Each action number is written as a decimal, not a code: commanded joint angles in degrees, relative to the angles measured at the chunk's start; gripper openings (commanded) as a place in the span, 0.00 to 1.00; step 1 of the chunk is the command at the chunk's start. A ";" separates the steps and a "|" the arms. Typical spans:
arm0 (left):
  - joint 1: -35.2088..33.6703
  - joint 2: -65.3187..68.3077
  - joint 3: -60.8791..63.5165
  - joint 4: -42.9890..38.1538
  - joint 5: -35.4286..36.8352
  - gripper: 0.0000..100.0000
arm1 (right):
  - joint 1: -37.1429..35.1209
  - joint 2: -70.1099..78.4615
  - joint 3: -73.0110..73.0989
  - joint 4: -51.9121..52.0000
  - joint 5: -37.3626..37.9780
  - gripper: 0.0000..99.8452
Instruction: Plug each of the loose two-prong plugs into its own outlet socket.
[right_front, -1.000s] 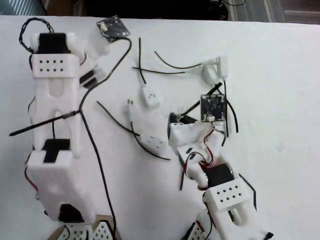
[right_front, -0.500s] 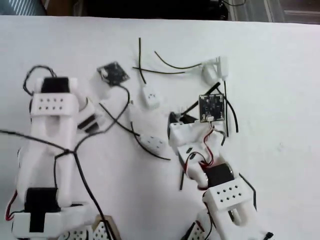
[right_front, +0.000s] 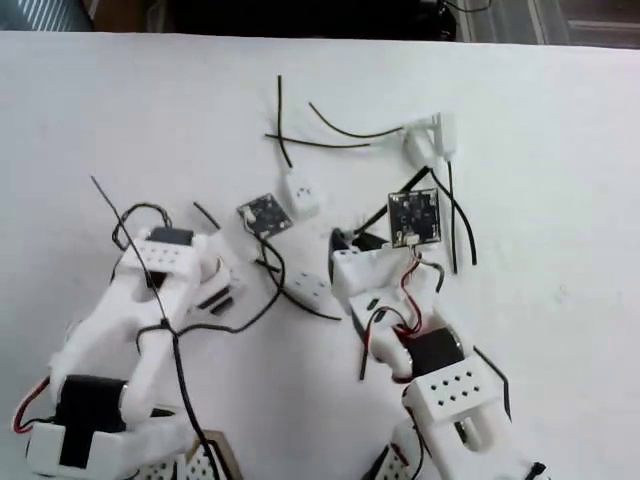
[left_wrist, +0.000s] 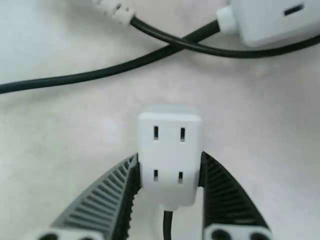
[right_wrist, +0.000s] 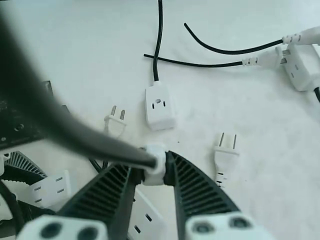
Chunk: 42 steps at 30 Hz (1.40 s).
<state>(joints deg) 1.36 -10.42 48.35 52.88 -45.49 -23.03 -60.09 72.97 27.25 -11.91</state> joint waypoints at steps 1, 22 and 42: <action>0.13 -3.56 -0.18 -1.41 6.15 0.29 | -0.13 -1.10 -0.44 0.04 0.09 0.02; -1.27 -23.52 -2.20 8.62 9.76 0.31 | -0.48 -1.10 0.44 -0.48 0.35 0.02; -11.30 -54.46 11.87 9.58 23.38 0.31 | -0.57 -1.10 0.53 -0.40 0.00 0.02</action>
<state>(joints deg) -9.19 -61.14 59.52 62.37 -24.66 -23.03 -60.18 73.76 27.25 -11.91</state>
